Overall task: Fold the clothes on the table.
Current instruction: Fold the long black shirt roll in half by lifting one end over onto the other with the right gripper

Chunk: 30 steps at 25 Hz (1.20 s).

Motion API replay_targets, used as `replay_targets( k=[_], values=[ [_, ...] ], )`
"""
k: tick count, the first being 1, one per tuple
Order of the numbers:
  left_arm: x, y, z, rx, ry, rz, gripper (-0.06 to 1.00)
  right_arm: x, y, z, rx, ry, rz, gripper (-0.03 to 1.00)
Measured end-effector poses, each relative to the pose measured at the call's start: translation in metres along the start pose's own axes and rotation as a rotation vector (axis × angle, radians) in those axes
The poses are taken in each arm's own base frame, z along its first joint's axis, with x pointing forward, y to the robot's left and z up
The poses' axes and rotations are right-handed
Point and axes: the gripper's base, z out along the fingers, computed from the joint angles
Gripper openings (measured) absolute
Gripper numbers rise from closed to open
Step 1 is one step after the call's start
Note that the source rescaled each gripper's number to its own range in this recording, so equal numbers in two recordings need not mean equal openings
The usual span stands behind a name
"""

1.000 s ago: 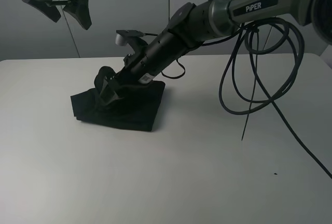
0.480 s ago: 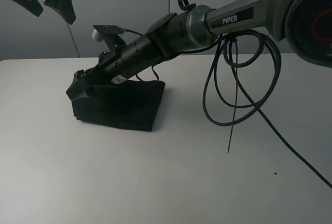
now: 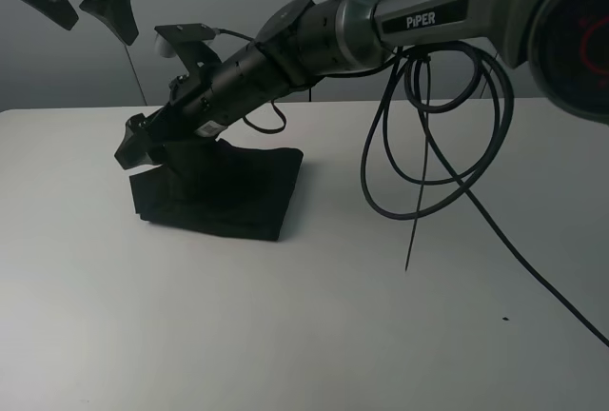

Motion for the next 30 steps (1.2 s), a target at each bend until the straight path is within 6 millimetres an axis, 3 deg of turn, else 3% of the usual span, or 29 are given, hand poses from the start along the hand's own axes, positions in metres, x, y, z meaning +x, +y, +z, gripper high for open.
replay_targets(
  k=[6, 16, 20, 26, 30],
  values=[
    [0.0, 0.002, 0.0, -0.023, 0.003, 0.013, 0.99, 0.001, 0.0, -0.032, 0.077, 0.088, -0.047, 1.0],
    [0.0, 0.002, 0.0, -0.027, 0.003, 0.015, 0.99, 0.069, 0.001, -0.033, 0.089, 0.318, 0.049, 1.0],
    [0.0, 0.002, 0.0, -0.027, 0.003, 0.015, 0.99, 0.066, 0.004, -0.03, 0.054, 0.265, 0.109, 1.0],
    [0.0, 0.002, 0.0, -0.027, 0.003, 0.015, 0.99, 0.074, -0.007, -0.004, 0.02, 0.249, 0.186, 1.0],
    [0.0, 0.003, 0.0, -0.029, 0.003, 0.016, 0.99, 0.051, -0.006, 0.009, 0.01, 0.178, 0.157, 1.0]
  ],
)
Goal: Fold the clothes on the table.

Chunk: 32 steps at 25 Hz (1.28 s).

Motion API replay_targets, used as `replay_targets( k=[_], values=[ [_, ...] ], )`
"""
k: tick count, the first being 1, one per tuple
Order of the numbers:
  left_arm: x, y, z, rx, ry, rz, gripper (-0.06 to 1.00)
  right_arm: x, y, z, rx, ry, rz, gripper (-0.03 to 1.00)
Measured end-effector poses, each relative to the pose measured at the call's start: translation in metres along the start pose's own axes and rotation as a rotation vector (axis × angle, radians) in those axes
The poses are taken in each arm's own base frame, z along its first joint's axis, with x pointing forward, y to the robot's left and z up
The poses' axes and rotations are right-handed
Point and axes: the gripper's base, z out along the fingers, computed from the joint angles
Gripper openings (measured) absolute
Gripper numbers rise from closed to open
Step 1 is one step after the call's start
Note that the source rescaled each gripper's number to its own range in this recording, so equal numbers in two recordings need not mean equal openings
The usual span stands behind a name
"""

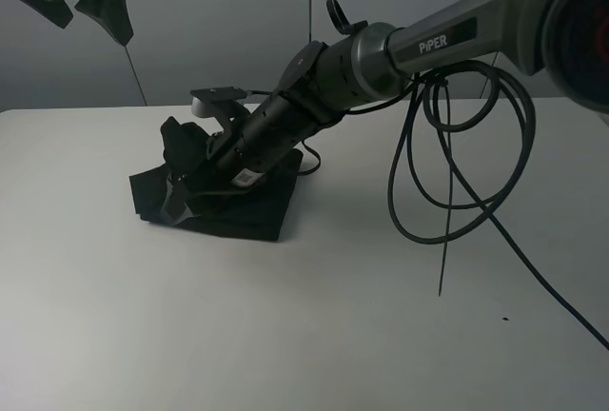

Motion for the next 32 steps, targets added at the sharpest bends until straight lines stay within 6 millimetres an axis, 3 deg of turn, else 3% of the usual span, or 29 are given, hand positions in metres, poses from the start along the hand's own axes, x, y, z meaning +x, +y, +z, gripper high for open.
replay_targets(
  k=[7, 12, 15, 21, 24, 29, 32],
  values=[
    [0.0, 0.001, 0.0, -0.011, 0.003, 0.005, 0.99, -0.035, 0.007, 0.021, -0.009, -0.092, -0.064, 1.0],
    [0.0, 0.003, 0.0, -0.031, 0.005, 0.017, 0.99, -0.027, 0.013, 0.043, -0.043, -0.049, -0.068, 1.0],
    [0.001, 0.004, 0.0, -0.039, 0.006, 0.021, 0.99, -0.028, 0.018, 0.044, -0.047, -0.049, -0.067, 1.0],
    [0.001, 0.004, 0.0, -0.04, 0.008, 0.022, 0.99, -0.064, 0.035, -0.009, 0.012, -0.186, -0.15, 1.0],
    [0.001, 0.004, -0.001, -0.041, 0.006, 0.022, 0.99, -0.068, 0.04, -0.033, 0.05, -0.193, -0.173, 1.0],
    [0.0, 0.004, -0.015, -0.04, -0.045, 0.016, 0.99, -0.041, 0.015, -0.067, 0.145, -0.151, -0.083, 1.0],
    [0.002, 0.003, -0.024, -0.026, -0.056, 0.008, 0.99, -0.022, -0.002, -0.104, 0.233, -0.153, -0.036, 1.0]
  ],
)
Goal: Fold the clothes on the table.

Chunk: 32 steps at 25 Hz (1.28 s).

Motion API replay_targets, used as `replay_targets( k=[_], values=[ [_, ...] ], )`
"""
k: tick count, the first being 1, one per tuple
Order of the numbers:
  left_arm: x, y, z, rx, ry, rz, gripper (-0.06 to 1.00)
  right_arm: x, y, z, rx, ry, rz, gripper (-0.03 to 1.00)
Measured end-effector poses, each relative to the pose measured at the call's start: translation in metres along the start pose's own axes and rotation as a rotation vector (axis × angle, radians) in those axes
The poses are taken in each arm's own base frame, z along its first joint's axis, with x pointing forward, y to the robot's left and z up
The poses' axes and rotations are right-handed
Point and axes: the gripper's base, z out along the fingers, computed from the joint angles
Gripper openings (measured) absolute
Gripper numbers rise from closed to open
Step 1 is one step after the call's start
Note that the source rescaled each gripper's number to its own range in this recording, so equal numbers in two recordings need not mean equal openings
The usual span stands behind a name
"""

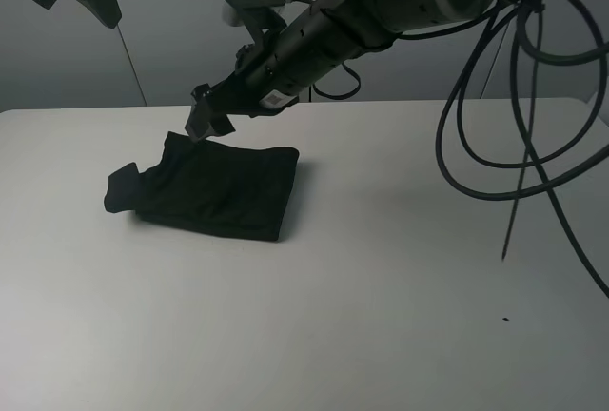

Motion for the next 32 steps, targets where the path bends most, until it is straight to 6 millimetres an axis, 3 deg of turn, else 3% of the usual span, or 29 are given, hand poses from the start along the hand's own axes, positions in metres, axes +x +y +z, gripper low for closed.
replay_targets(
  k=[3, 7, 11, 14, 21, 32],
  values=[
    [0.001, -0.001, -0.015, 0.011, -0.033, -0.012, 0.99, 0.012, -0.02, -0.048, 0.096, 0.013, 0.032, 1.0],
    [0.012, -0.001, -0.043, 0.014, -0.085, -0.021, 0.99, 0.026, -0.025, -0.115, 0.223, 0.026, 0.017, 1.0],
    [0.042, -0.004, -0.064, 0.01, -0.104, -0.024, 0.99, 0.037, -0.006, -0.184, 0.369, -0.006, -0.021, 1.0],
    [0.07, -0.007, -0.078, 0.008, -0.126, -0.039, 0.99, 0.053, 0.012, -0.224, 0.438, 0.019, -0.008, 1.0],
    [0.137, -0.015, -0.112, 0.004, -0.19, -0.067, 0.99, 0.105, 0.047, -0.284, 0.544, 0.023, 0.047, 1.0],
    [0.244, -0.028, -0.143, 0.002, -0.261, -0.134, 0.99, 0.196, 0.093, -0.332, 0.562, -0.009, 0.154, 1.0]
  ],
)
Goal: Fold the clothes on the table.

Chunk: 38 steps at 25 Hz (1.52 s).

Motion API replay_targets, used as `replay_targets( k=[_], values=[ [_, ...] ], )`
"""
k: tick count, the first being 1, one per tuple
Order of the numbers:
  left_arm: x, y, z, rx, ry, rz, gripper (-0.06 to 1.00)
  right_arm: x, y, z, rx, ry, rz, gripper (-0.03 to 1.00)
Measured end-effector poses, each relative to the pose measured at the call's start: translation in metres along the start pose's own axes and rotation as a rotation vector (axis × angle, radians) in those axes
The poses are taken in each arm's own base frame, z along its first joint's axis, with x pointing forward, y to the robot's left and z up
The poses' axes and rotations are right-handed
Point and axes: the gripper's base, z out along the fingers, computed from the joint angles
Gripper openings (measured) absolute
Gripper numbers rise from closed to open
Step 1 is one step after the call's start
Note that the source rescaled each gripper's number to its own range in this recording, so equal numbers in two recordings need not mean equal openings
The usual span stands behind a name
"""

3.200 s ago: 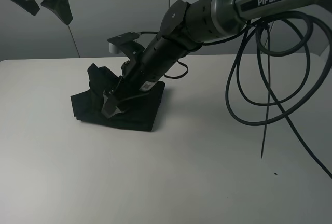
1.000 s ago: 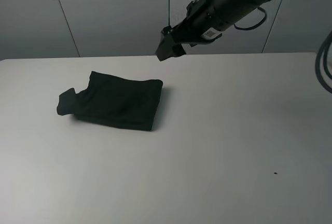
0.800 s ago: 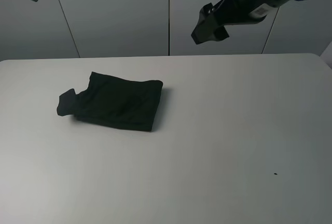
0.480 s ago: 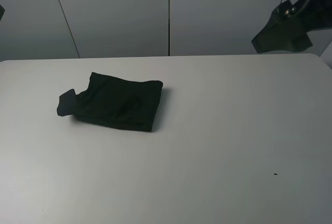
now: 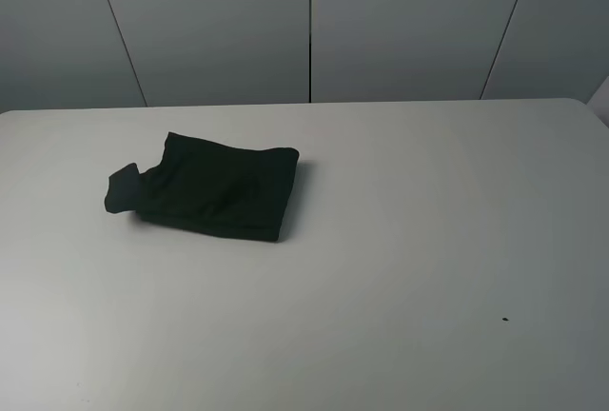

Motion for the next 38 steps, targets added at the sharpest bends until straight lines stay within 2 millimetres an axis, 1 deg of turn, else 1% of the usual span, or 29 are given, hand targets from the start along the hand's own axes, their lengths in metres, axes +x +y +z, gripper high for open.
replay_targets(
  k=[3, 8, 15, 17, 19, 21, 25, 34, 38],
  values=[
    [0.025, 0.0, -0.005, -0.001, -0.01, -0.033, 1.0, 0.022, 0.004, -0.008, -0.038, -0.044, 0.022, 1.0],
    [0.065, -0.002, -0.005, -0.001, -0.02, -0.069, 1.0, 0.055, 0.011, -0.009, -0.089, -0.105, 0.041, 1.0],
    [0.107, -0.003, 0.001, 0.001, -0.097, -0.11, 1.0, 0.089, 0.017, -0.009, -0.136, -0.199, 0.056, 1.0],
    [0.113, -0.003, -0.003, 0.003, -0.161, -0.113, 1.0, 0.097, 0.018, -0.006, -0.136, -0.216, 0.056, 1.0],
    [0.117, -0.003, -0.008, 0.006, -0.246, -0.115, 1.0, 0.101, 0.018, -0.009, -0.134, -0.256, 0.056, 1.0],
    [0.121, -0.003, -0.009, 0.007, -0.292, -0.115, 1.0, 0.104, 0.018, -0.011, -0.132, -0.309, 0.057, 1.0],
    [0.123, -0.004, -0.006, 0.007, -0.302, -0.115, 1.0, 0.101, 0.018, -0.007, -0.129, -0.362, 0.062, 1.0],
    [0.123, -0.002, -0.006, -0.02, -0.307, -0.091, 1.0, 0.101, 0.018, -0.003, -0.128, -0.374, 0.062, 1.0],
    [0.122, -0.002, -0.006, -0.024, -0.309, -0.09, 1.0, 0.1, 0.018, -0.003, -0.067, -0.373, 0.112, 1.0]
  ],
)
